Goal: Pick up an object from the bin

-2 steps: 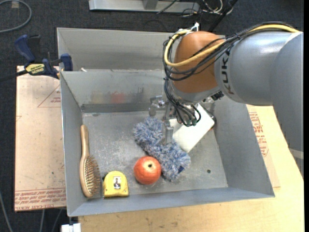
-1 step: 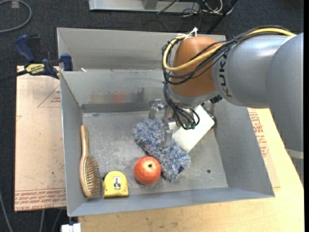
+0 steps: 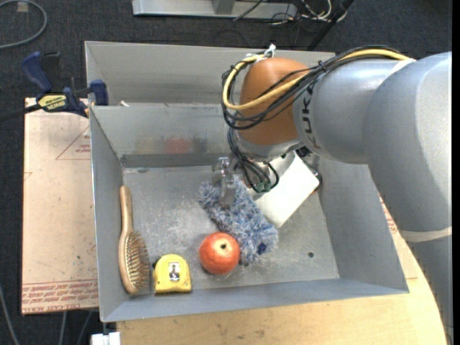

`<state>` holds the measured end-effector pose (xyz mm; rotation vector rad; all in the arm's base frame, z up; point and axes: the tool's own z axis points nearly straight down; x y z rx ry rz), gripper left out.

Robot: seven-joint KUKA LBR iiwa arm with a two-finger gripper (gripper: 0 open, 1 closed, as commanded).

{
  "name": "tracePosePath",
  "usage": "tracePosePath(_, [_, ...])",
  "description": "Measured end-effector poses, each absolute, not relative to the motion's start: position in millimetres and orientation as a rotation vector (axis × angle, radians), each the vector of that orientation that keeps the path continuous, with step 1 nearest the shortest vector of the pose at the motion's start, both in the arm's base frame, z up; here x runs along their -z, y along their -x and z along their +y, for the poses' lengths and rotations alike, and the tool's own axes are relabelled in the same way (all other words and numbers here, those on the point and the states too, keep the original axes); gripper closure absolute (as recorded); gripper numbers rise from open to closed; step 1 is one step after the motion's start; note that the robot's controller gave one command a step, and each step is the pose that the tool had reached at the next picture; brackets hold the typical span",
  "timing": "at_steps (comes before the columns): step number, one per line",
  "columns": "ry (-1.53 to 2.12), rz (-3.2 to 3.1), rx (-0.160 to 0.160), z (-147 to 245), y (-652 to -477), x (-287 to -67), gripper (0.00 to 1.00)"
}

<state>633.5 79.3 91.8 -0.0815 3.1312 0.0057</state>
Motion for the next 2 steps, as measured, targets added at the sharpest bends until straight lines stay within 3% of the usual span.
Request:
tracePosePath(1, [0.081,3.131,-0.006,79,-633.5,-92,1.00])
tracePosePath(2, [0.116,3.127,-0.007,75,-627.5,-179,1.00])
